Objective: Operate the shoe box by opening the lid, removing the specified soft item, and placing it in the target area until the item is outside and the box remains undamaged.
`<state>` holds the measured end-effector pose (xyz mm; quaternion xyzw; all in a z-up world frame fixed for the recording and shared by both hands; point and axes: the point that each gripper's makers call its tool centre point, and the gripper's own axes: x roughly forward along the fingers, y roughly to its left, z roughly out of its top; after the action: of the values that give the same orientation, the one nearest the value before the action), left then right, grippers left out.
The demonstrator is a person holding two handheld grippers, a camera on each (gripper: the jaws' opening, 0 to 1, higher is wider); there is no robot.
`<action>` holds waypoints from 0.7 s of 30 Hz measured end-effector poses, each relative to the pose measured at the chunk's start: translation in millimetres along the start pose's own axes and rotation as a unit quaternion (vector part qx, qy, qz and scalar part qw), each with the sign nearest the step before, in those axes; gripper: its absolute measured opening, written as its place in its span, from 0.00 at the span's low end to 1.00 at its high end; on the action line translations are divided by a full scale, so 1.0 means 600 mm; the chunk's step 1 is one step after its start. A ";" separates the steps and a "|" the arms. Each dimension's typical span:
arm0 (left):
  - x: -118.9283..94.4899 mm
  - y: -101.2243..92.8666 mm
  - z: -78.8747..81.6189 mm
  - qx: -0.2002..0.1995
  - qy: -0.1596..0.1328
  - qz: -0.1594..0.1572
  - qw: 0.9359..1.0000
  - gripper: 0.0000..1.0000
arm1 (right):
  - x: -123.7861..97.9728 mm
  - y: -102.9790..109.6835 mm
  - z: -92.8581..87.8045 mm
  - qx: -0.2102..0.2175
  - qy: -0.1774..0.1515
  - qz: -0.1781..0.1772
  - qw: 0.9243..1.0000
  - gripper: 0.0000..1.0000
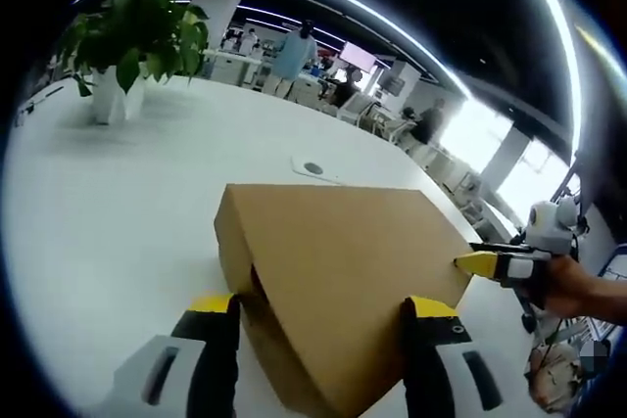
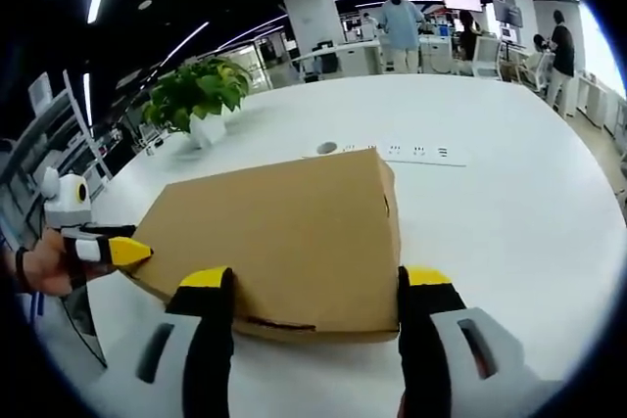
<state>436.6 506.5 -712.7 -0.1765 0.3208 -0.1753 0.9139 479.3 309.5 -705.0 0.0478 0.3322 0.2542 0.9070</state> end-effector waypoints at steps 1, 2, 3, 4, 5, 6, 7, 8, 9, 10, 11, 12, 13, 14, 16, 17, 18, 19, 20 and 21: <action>0.000 0.000 0.000 0.000 0.000 0.000 1.000 0.69 | 0.000 0.000 0.000 0.001 0.000 0.000 1.000 0.65; -0.001 0.000 0.000 -0.001 0.001 0.001 1.000 0.68 | 0.000 -0.001 0.000 0.002 -0.001 0.000 1.000 0.65; -0.001 -0.001 -0.001 -0.003 0.001 0.000 1.000 0.68 | 0.000 -0.001 0.000 0.001 -0.001 0.000 1.000 0.65; -0.002 -0.001 -0.001 -0.004 0.000 0.000 1.000 0.67 | 0.000 -0.001 0.000 0.001 -0.001 0.001 1.000 0.65; -0.002 -0.001 -0.001 -0.005 0.000 0.000 1.000 0.67 | 0.000 -0.001 0.000 0.001 0.000 0.001 1.000 0.65; -0.002 -0.001 -0.002 -0.006 0.000 0.000 1.000 0.67 | -0.001 -0.001 0.000 0.000 0.000 0.001 1.000 0.65; -0.002 -0.002 -0.002 -0.006 -0.001 -0.001 1.000 0.66 | -0.001 -0.001 0.000 0.000 0.000 0.001 1.000 0.65; -0.003 -0.002 -0.002 -0.007 -0.001 -0.001 1.000 0.66 | 0.000 -0.002 0.000 0.000 0.000 0.000 1.000 0.65; -0.003 -0.002 -0.002 -0.008 -0.001 -0.002 1.000 0.66 | 0.000 -0.002 -0.001 0.000 0.000 0.000 1.000 0.65; -0.004 -0.002 -0.003 -0.007 -0.002 -0.002 1.000 0.66 | 0.000 -0.001 -0.001 0.000 0.000 0.000 1.000 0.65; -0.004 -0.001 -0.003 -0.008 -0.004 -0.002 1.000 0.65 | 0.000 0.000 -0.001 -0.001 -0.002 -0.001 1.000 0.65; -0.005 -0.001 -0.003 -0.008 -0.006 -0.002 1.000 0.65 | 0.000 0.001 -0.002 0.000 -0.002 -0.001 1.000 0.65; -0.007 0.001 -0.004 -0.009 -0.009 -0.003 1.000 0.65 | 0.001 0.002 -0.002 0.000 -0.001 0.000 1.000 0.65; -0.008 0.002 -0.004 -0.010 -0.011 -0.003 1.000 0.65 | 0.001 0.004 -0.003 0.001 0.001 0.001 1.000 0.65; -0.013 0.005 -0.004 -0.011 -0.012 -0.002 1.000 0.65 | 0.003 0.009 -0.005 0.000 0.003 0.004 1.000 0.64; -0.017 0.008 -0.004 -0.011 -0.012 -0.002 1.000 0.64 | 0.003 0.015 -0.006 -0.002 0.004 0.006 1.000 0.64; -0.020 0.011 -0.005 -0.011 -0.012 -0.001 1.000 0.64 | 0.003 0.018 -0.007 -0.002 0.004 0.007 1.000 0.64; -0.024 0.014 -0.006 -0.012 -0.011 -0.001 1.000 0.64 | 0.003 0.023 -0.008 -0.003 0.005 0.009 1.000 0.64; -0.030 0.018 -0.008 -0.012 -0.012 0.000 1.000 0.64 | 0.005 0.026 -0.009 -0.004 0.005 0.011 1.000 0.64; -0.034 0.021 -0.009 -0.012 -0.012 0.001 1.000 0.64 | 0.007 0.031 -0.009 -0.006 0.005 0.013 1.000 0.63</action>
<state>420.8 525.2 -711.3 -0.1896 0.3124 -0.1682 0.9155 470.7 327.1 -707.1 0.0457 0.3341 0.2684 0.9023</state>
